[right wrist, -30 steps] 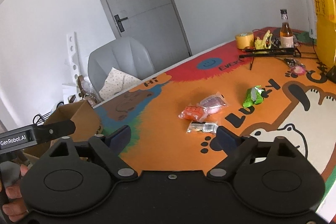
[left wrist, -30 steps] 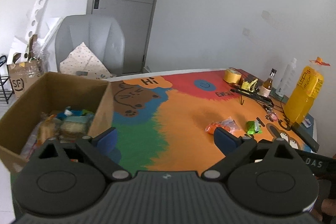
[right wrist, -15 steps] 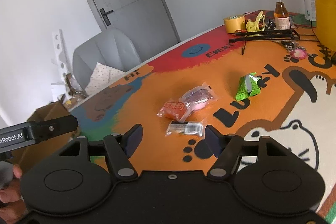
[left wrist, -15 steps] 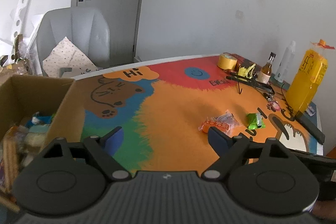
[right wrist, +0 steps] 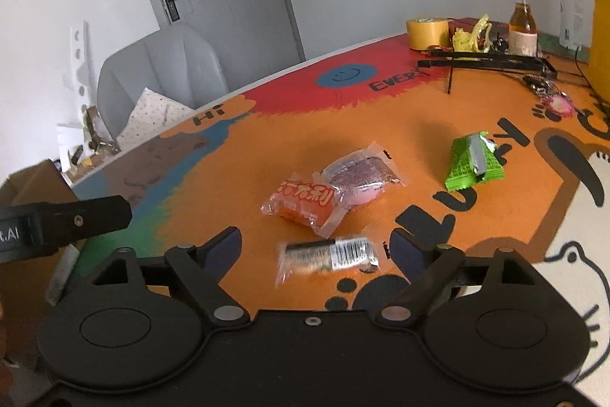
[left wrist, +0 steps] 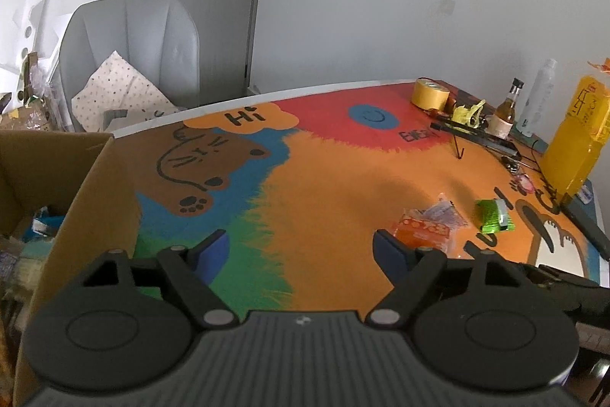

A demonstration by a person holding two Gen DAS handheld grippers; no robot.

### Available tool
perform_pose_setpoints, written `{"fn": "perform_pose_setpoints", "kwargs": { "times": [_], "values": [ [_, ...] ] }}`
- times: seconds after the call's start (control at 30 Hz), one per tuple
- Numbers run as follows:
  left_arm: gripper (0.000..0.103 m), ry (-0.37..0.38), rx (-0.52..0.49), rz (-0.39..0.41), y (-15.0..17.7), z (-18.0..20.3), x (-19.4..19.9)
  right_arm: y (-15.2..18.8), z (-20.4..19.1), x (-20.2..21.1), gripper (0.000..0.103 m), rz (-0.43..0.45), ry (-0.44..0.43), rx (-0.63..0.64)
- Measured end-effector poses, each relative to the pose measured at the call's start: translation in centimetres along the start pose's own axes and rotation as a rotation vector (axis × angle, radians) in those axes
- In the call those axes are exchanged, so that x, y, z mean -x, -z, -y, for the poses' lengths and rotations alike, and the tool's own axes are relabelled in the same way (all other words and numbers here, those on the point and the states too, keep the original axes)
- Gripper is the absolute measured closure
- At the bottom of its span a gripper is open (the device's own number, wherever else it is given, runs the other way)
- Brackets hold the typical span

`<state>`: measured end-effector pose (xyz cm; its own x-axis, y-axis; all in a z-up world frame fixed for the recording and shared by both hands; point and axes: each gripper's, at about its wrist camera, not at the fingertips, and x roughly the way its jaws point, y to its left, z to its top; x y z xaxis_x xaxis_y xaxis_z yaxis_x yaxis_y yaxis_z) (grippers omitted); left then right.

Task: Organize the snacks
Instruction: 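Grasp the orange wafer packet with the left tool while the right tool grasps the small clear packet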

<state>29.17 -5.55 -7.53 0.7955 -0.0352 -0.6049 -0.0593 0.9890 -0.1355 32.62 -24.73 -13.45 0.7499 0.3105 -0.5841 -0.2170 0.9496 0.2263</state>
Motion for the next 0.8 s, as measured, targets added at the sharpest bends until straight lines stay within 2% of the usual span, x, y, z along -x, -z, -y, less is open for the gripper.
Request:
{"fn": "perform_pose_setpoints", "kwargs": {
  "times": [0.07,0.13,0.23,0.37,0.43,0.8],
  "values": [
    [0.021,0.004,-0.004,-0.003,-0.1,0.1,-0.5,0.1,-0.1,-0.4,0.019,-0.006,0.009,0.005],
    [0.021,0.01,-0.01,-0.01,-0.1,0.4,-0.9,0.3,-0.1,-0.7,0.039,-0.016,0.023,0.019],
    [0.021,0.023,-0.026,-0.019,0.0,1.1,-1.6,0.6,0.3,-0.2,0.059,-0.008,0.029,0.055],
    [0.021,0.048,-0.052,-0.033,0.1,2.5,-2.4,0.9,1.8,0.9,0.068,-0.003,-0.012,0.025],
    [0.021,0.061,-0.073,-0.035,0.1,3.5,-2.7,1.0,2.4,1.4,0.083,0.005,-0.021,0.019],
    [0.021,0.101,-0.135,-0.042,0.1,7.5,-5.0,1.0,5.8,2.0,0.083,0.044,-0.026,-0.05]
  ]
}}
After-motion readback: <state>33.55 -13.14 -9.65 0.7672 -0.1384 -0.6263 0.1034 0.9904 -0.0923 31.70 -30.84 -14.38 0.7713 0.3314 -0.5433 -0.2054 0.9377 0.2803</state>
